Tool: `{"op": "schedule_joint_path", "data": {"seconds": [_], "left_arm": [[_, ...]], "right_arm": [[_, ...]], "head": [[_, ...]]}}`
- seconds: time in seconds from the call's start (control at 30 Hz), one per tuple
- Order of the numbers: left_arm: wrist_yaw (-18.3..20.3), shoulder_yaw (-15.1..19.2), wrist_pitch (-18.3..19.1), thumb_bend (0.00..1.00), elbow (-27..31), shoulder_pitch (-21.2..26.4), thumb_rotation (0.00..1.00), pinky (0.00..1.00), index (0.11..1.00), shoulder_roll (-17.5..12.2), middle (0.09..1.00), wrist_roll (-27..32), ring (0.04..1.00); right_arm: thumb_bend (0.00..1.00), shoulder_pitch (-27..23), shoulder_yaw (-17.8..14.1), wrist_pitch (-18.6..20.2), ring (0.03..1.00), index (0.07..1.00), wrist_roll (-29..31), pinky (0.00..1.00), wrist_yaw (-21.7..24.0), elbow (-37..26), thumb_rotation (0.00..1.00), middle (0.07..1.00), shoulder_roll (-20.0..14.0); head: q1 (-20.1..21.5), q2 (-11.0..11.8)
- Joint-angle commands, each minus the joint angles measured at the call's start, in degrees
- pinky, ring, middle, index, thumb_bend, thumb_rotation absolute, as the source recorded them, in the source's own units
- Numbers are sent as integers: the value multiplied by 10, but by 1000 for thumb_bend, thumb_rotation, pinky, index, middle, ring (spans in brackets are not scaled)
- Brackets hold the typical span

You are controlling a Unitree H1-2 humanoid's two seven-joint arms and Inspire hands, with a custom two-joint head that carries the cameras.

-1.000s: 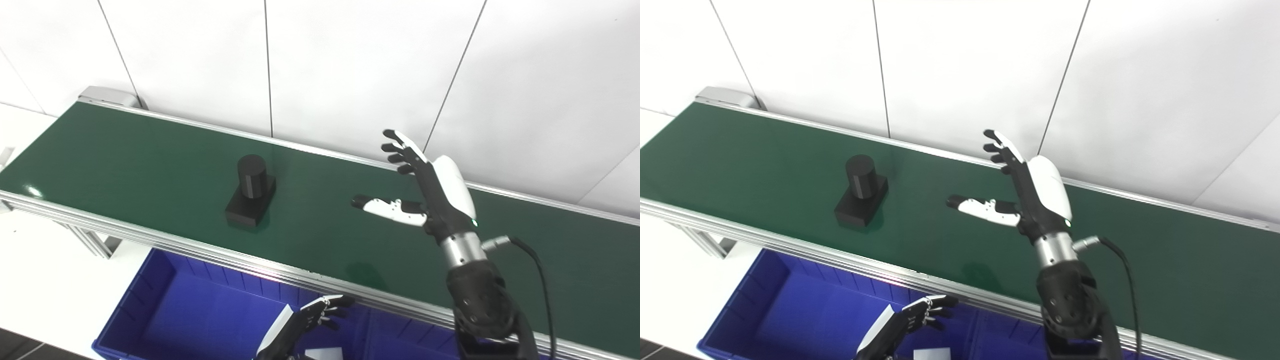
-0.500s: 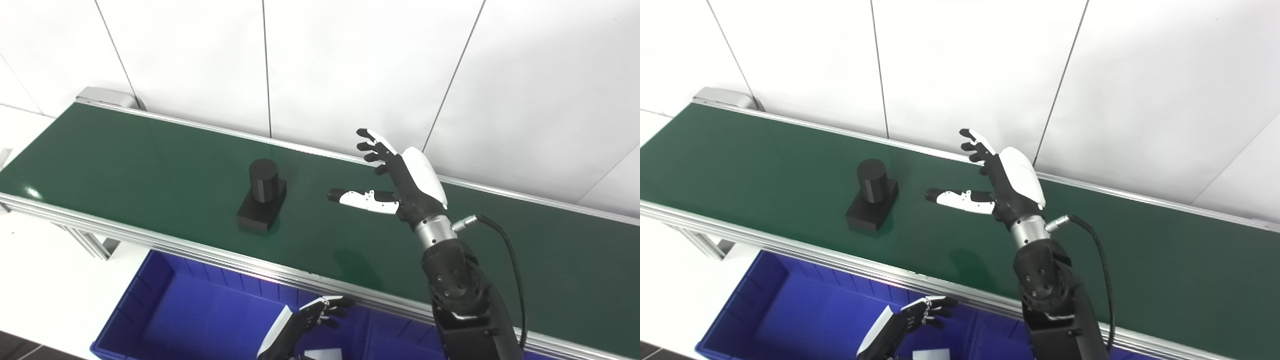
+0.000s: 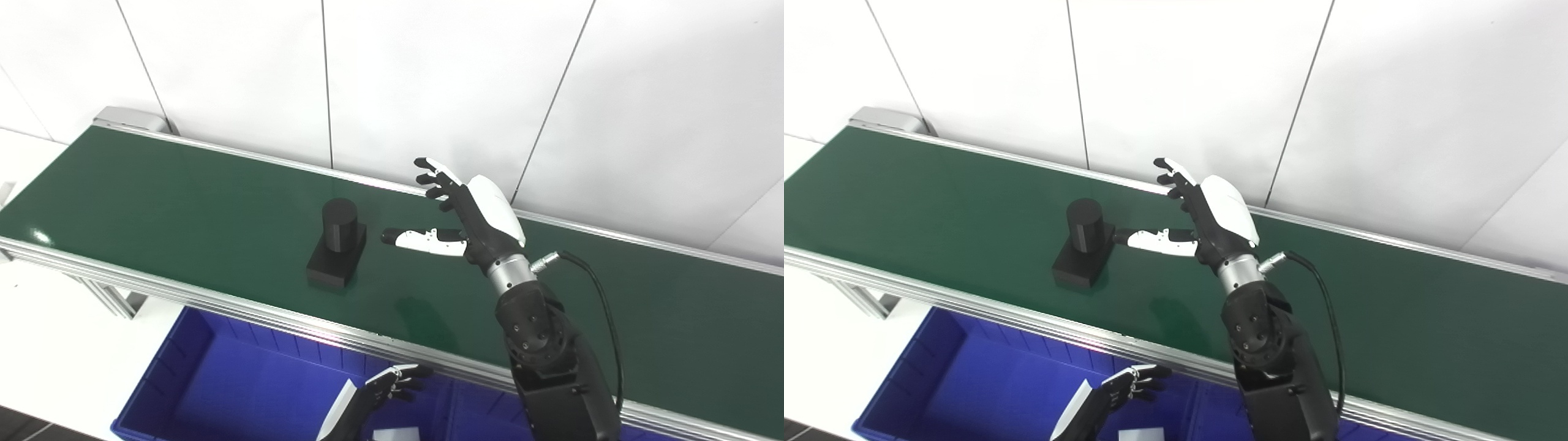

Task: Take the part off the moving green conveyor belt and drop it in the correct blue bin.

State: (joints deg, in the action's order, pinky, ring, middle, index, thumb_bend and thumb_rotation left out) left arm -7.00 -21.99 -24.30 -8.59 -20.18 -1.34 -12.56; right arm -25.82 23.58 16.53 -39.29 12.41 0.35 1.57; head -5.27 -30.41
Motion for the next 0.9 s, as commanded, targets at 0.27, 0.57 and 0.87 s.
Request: {"op": "schedule_joint_path", "data": {"seconds": [0.27,0.57,0.87], "left_arm": [[0,-13,-26,880,21,1,68,642,735,-3,795,23,737],[-22,-31,-26,890,17,7,55,614,726,-8,773,8,724],[-51,-60,-26,889,15,19,76,607,716,-26,754,-12,710]], "right_arm": [[830,-57,16,-1,786,914,-2,666,-12,69,584,854,19],[837,-93,20,-16,800,912,5,692,-36,168,593,854,24],[855,-126,24,-37,805,910,17,687,-62,248,577,863,30]], "head": [[4,-3],[6,-7],[2,-11]]}}
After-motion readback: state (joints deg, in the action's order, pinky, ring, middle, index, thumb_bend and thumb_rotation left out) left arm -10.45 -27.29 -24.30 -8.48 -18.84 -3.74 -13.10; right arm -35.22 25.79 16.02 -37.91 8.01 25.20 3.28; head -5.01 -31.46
